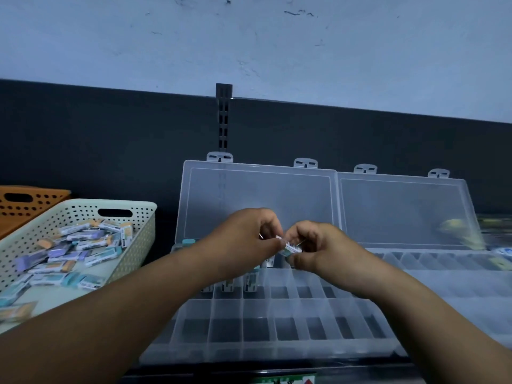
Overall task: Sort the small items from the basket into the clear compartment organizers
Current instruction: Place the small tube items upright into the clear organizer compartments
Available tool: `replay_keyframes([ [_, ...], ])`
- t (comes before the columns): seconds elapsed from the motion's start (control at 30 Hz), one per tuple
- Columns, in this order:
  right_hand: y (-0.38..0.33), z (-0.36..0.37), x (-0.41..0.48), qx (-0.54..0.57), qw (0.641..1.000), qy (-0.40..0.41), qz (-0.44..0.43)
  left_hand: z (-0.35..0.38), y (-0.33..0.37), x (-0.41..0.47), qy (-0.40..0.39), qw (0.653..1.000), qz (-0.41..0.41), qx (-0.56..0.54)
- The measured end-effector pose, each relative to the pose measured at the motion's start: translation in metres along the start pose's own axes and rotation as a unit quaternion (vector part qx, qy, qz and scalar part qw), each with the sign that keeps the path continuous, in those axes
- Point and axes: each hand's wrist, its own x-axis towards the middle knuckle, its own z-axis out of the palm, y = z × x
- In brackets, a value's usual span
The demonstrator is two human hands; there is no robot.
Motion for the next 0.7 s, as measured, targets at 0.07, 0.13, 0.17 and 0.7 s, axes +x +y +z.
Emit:
replay_keyframes([
  [0.07, 0.005, -0.003, 0.000, 0.092, 0.995, 0.037, 0.003, 0.002, -0.001, 0.001, 0.006, 1.000, -0.015, -0.007],
  [0.13, 0.008, -0.007, 0.001, 0.197, 0.977, 0.076, 0.016, 0.002, -0.001, 0.001, -0.001, 0.999, -0.036, -0.023],
  [0.17, 0.011, -0.009, 0.003, 0.223, 0.971, 0.086, 0.018, 0.003, -0.001, 0.001, -0.006, 0.999, -0.042, -0.023],
  [0.7, 0.030, 0.033, 0.017, -0.269, 0.962, 0.011, -0.055, -0.042, -0.038, -0.027, 0.041, 0.955, 0.009, 0.295],
])
